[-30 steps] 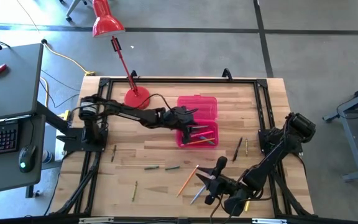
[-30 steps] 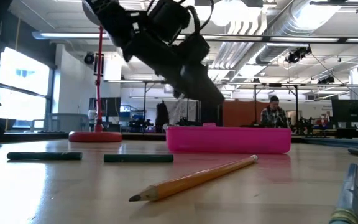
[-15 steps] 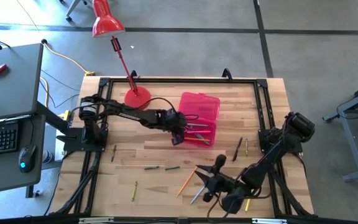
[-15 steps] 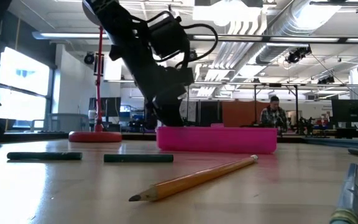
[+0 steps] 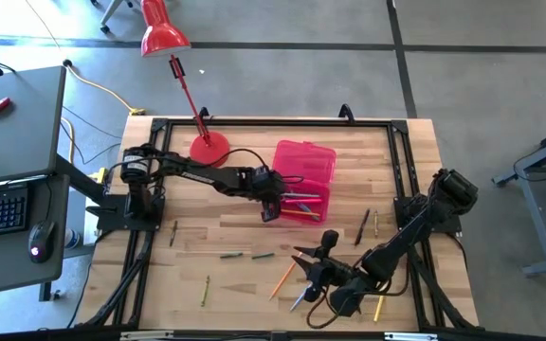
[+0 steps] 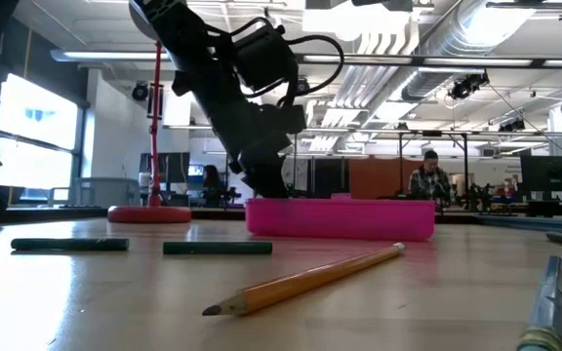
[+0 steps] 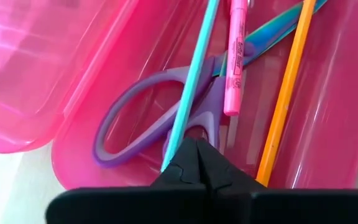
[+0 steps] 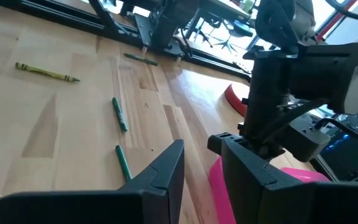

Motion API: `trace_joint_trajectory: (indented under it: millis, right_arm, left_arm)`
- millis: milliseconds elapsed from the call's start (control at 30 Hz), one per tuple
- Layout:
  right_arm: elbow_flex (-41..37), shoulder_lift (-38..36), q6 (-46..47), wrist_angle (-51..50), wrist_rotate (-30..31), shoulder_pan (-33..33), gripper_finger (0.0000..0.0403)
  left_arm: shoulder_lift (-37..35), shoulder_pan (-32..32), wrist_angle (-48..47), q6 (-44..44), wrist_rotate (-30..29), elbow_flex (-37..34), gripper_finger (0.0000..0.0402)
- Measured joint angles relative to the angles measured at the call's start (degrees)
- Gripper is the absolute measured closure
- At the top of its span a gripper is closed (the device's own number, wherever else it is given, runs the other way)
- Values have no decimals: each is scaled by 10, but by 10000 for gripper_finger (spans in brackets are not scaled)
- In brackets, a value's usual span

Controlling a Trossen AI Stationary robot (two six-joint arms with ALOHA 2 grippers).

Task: Pick & place school supplies into a supply box
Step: Put the top black pen into the red supply box

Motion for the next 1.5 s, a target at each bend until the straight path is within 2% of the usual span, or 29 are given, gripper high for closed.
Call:
trace_joint_trajectory:
  millis: [67, 267, 467, 633, 700, 833, 967, 1067, 1233, 1367, 1500]
  right_arm:
    - [0, 0, 0, 0, -5, 0, 316]
    - [0, 0, -23, -8, -4, 0, 316]
    - [0, -12, -24, -43, -47, 6, 316]
    - [1, -40, 70, -176, -86, 7, 316]
    - [1, -54, 123, -230, -113, 7, 316]
    - [1, -76, 213, -378, -171, 9, 316]
    - [-4, -95, 253, -485, -216, 20, 316]
    - [-34, -119, 248, -491, -238, 34, 316]
    - [-132, -198, 284, -496, -361, 39, 316]
    - [-217, -263, 305, -493, -441, 0, 316]
    - [-266, -290, 276, -478, -512, -59, 316]
  left_arm:
    - [0, 0, 8, -1, 9, 0, 385]
    - [-3, 0, -6, -1, 45, 29, 321]
    - [-4, 0, -191, 24, 103, 149, 309]
    - [-20, -2, -378, 8, 93, 270, 320]
    - [-41, -13, -413, 1, 83, 310, 322]
    - [-105, -56, -473, 1, 19, 348, 323]
    - [-185, -114, -521, -32, -71, 349, 323]
    - [-233, -175, -568, -96, -152, 338, 326]
    - [-291, -283, -603, -229, -276, 300, 327]
    - [-304, -348, -612, -301, -351, 271, 329]
    - [-303, -382, -620, -338, -398, 255, 329]
